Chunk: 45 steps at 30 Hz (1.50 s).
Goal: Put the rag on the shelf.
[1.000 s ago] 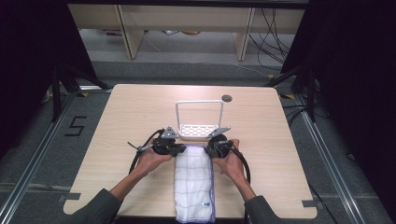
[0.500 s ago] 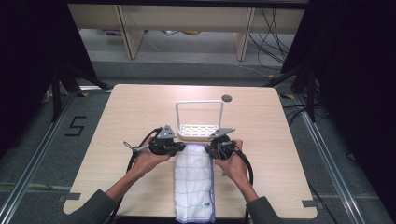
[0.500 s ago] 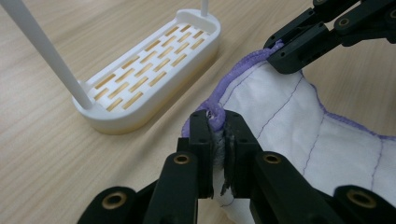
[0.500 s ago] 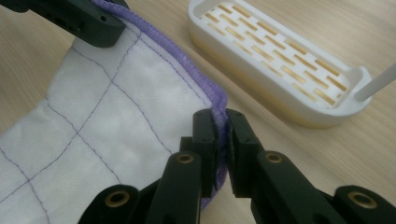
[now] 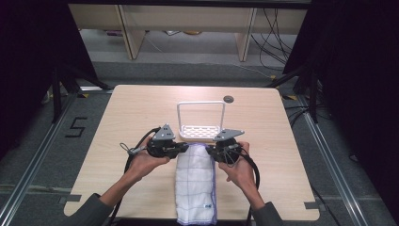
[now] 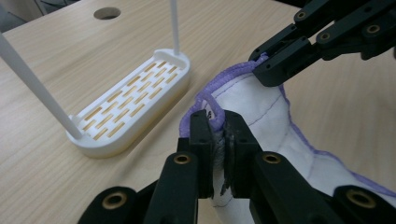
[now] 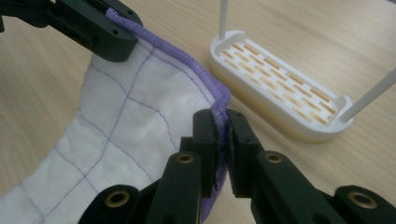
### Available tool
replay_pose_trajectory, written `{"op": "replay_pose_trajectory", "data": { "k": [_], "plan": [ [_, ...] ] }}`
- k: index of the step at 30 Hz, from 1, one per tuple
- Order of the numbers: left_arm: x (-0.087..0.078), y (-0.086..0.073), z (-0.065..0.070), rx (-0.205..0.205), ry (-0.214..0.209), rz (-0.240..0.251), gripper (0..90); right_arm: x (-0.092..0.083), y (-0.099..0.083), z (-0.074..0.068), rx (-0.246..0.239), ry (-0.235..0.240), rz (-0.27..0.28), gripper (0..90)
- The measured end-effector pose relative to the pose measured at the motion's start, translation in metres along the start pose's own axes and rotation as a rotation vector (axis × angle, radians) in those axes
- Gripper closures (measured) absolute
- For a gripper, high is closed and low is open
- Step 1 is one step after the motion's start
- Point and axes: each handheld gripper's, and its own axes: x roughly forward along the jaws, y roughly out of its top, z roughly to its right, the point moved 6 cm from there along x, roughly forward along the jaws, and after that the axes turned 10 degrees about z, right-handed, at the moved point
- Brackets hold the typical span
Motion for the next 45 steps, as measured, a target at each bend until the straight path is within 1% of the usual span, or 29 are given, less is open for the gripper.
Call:
{"op": "replay_pose_trajectory", "data": {
  "k": [1,2,4,8,10,11,12,13,16,17,18,19,20,21,22,23,25,26,27,29,32,35,37,38,39,40,41,44,45],
  "plan": [
    [-0.004,0.004,0.002,0.002,-0.005,0.007,82.9,-0.004,0.001,-0.001,-0.005,0.004,-0.002,83.9],
    [-0.007,0.007,0.004,0.001,-0.015,0.015,82.9,-0.007,0.004,-0.001,-0.022,0.004,0.016,83.9],
    [-0.013,0.013,0.005,0.004,-0.013,0.015,82.8,-0.014,0.009,-0.004,-0.021,0.001,0.033,84.0],
    [-0.020,0.023,0.007,-0.005,-0.030,0.020,82.9,-0.025,0.022,-0.009,-0.042,0.010,0.056,84.0],
    [-0.023,0.028,0.007,-0.007,-0.029,0.020,83.1,-0.030,0.029,-0.011,-0.036,0.014,0.063,84.0],
    [-0.024,0.030,0.007,-0.015,-0.033,0.019,83.2,-0.032,0.032,-0.013,-0.021,0.017,0.062,84.1],
    [-0.025,0.033,0.007,-0.020,-0.043,0.025,83.3,-0.035,0.036,-0.014,-0.026,0.021,0.060,84.0],
    [-0.027,0.035,0.007,-0.023,-0.043,0.029,83.3,-0.038,0.040,-0.014,-0.047,0.029,0.068,84.0],
    [-0.035,0.047,0.010,-0.022,-0.057,0.042,83.5,-0.049,0.053,-0.016,-0.046,0.036,0.087,84.1],
    [-0.038,0.050,0.012,-0.010,-0.054,0.043,83.5,-0.055,0.058,-0.018,-0.029,0.048,0.094,84.1],
    [-0.042,0.055,0.015,0.010,-0.056,0.053,83.6,-0.058,0.061,-0.017,-0.037,0.060,0.107,84.1],
    [-0.046,0.060,0.018,0.016,-0.061,0.049,83.5,-0.063,0.065,-0.017,-0.036,0.057,0.110,84.1],
    [-0.049,0.065,0.020,0.020,-0.075,0.060,83.5,-0.067,0.070,-0.016,-0.054,0.056,0.116,84.2],
    [-0.052,0.071,0.020,0.025,-0.071,0.062,83.6,-0.071,0.074,-0.016,-0.053,0.050,0.123,84.2],
    [-0.055,0.077,0.020,0.021,-0.067,0.066,83.6,-0.075,0.079,-0.015,-0.070,0.053,0.131,84.2],
    [-0.057,0.081,0.019,0.020,-0.063,0.070,83.6,-0.081,0.084,-0.014,-0.067,0.051,0.130,84.2],
    [-0.059,0.091,0.017,0.021,-0.054,0.080,83.6,-0.087,0.092,-0.010,-0.074,0.023,0.150,84.2],
    [-0.060,0.095,0.016,0.022,-0.046,0.078,83.6,-0.090,0.096,-0.009,-0.085,0.030,0.158,84.2],
    [-0.059,0.098,0.014,0.024,-0.043,0.083,83.6,-0.092,0.100,-0.008,-0.079,0.032,0.153,84.3],
    [-0.058,0.104,0.012,0.025,-0.041,0.082,83.7,-0.095,0.106,-0.006,-0.080,0.013,0.166,84.3],
    [-0.056,0.110,0.008,0.031,-0.029,0.077,83.8,-0.095,0.113,-0.004,-0.094,0.006,0.162,84.3],
    [-0.054,0.115,0.002,0.020,-0.021,0.080,83.9,-0.093,0.118,0.001,-0.096,-0.002,0.168,84.2],
    [-0.053,0.118,-0.002,0.013,-0.014,0.080,83.8,-0.092,0.119,0.003,-0.063,-0.005,0.170,84.3],
    [-0.053,0.121,-0.004,0.010,-0.012,0.081,83.8,-0.091,0.121,0.006,-0.074,0.000,0.179,84.3],
    [-0.053,0.123,-0.006,0.007,-0.006,0.085,83.8,-0.090,0.122,0.007,-0.059,-0.012,0.184,84.3],
    [-0.052,0.125,-0.008,0.008,-0.001,0.082,83.9,-0.090,0.123,0.008,-0.052,-0.008,0.176,84.3],
    [-0.052,0.127,-0.010,0.012,0.006,0.078,83.8,-0.089,0.125,0.012,-0.071,-0.013,0.185,84.3],
    [-0.050,0.133,-0.014,0.016,0.014,0.081,83.9,-0.086,0.128,0.013,-0.037,-0.016,0.186,84.3],
    [-0.049,0.135,-0.015,0.017,0.018,0.087,83.9,-0.086,0.130,0.016,-0.058,-0.023,0.193,84.3]
  ]
}}
